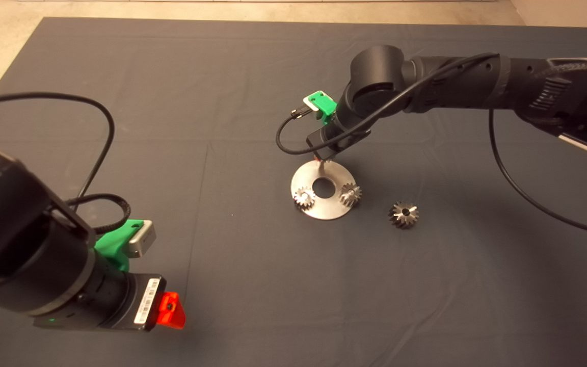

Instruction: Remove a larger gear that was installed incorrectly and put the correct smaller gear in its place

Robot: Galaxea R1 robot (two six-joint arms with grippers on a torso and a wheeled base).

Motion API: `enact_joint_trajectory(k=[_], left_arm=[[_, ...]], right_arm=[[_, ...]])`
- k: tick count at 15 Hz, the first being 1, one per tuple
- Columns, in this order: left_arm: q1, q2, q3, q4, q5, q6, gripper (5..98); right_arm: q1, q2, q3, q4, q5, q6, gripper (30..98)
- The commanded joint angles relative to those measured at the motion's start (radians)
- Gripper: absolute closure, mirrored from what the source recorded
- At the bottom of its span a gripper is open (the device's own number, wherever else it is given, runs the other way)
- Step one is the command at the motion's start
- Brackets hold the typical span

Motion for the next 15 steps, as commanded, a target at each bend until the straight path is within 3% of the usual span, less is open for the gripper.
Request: enact_joint_trajectory(k=[1, 15], left_arm=[[-0.008, -0.002, 0.014, -0.012, 0.053, -0.007, 6.1], [-0.008, -0.002, 0.014, -0.012, 0.053, -0.007, 6.1]], right_arm=[[0.025, 0.005, 0.013, 0.020, 0.001, 0.002, 89.2], [0.020, 0.015, -0.017, 0.017, 0.010, -0.002, 89.2]])
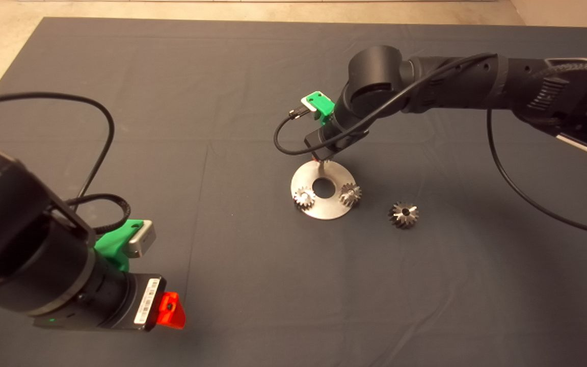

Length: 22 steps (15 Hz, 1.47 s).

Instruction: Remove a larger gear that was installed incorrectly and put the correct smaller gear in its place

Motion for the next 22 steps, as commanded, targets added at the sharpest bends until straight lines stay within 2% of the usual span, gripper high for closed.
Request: enact_joint_trajectory(k=[1, 22], left_arm=[[-0.008, -0.002, 0.014, -0.012, 0.053, -0.007, 6.1], [-0.008, -0.001, 0.014, -0.012, 0.051, -0.007, 6.1]], right_arm=[[0.019, 0.006, -0.003, 0.017, 0.005, -0.002, 89.1], [-0.010, -0.004, 0.002, 0.018, 0.007, -0.001, 89.2]])
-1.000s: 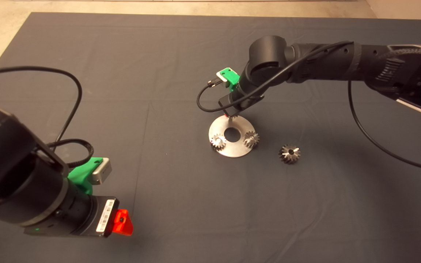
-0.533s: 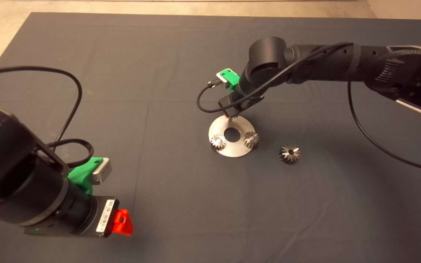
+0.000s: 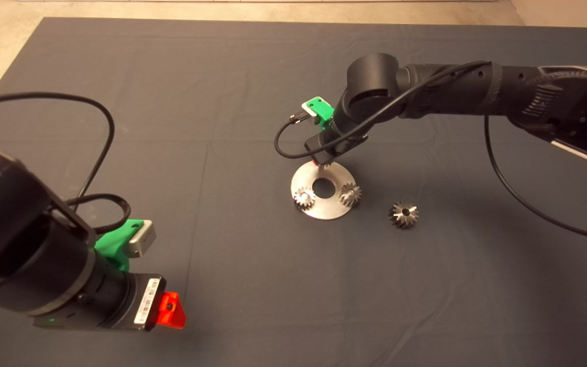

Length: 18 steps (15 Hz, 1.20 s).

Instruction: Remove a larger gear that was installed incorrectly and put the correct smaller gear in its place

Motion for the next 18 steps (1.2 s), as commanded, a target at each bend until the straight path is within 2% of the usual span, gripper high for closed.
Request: enact_joint_trajectory(k=[1, 5, 18], left_arm=[[-0.008, -0.001, 0.014, -0.012, 0.052, -0.007, 6.1], [-0.008, -0.001, 0.014, -0.012, 0.053, -0.007, 6.1], [-0.008, -0.002, 0.014, -0.012, 0.052, -0.007, 6.1]], right_arm=[[0.012, 0.004, 0.005, 0.018, 0.002, 0.001, 89.2], [0.012, 0.008, 0.003, 0.018, 0.016, 0.002, 89.1], [0.015, -0.010, 0.006, 0.018, 0.014, 0.002, 89.1]])
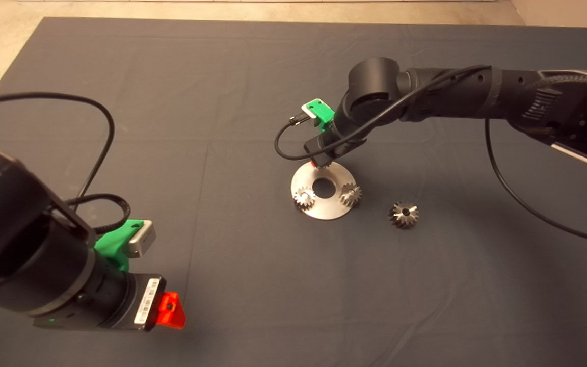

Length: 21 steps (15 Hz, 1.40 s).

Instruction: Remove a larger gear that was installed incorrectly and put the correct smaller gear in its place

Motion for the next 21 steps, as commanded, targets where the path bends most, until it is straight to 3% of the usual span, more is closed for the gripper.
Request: enact_joint_trajectory(k=[1, 13, 14, 16, 20, 21], left_arm=[[-0.008, -0.002, 0.014, -0.012, 0.051, -0.007, 6.1], [-0.008, -0.002, 0.014, -0.012, 0.051, -0.007, 6.1], [-0.008, -0.002, 0.014, -0.012, 0.051, -0.007, 6.1], [-0.008, -0.002, 0.014, -0.012, 0.051, -0.007, 6.1], [-0.008, -0.004, 0.014, -0.012, 0.053, -0.007, 6.1], [-0.008, -0.005, 0.013, -0.012, 0.053, -0.007, 6.1]], right_arm=[[0.026, -0.004, 0.009, 0.019, -0.006, 0.002, 89.0], [0.028, -0.008, 0.013, 0.019, -0.007, 0.001, 84.8], [0.029, -0.008, 0.015, 0.021, -0.009, 0.002, 82.0], [0.044, -0.014, 0.066, 0.048, -0.019, 0.002, 80.6], [0.170, -0.117, 0.243, 0.186, -0.068, 0.002, 75.5], [0.173, -0.169, 0.293, 0.220, -0.110, 0.005, 74.1]])
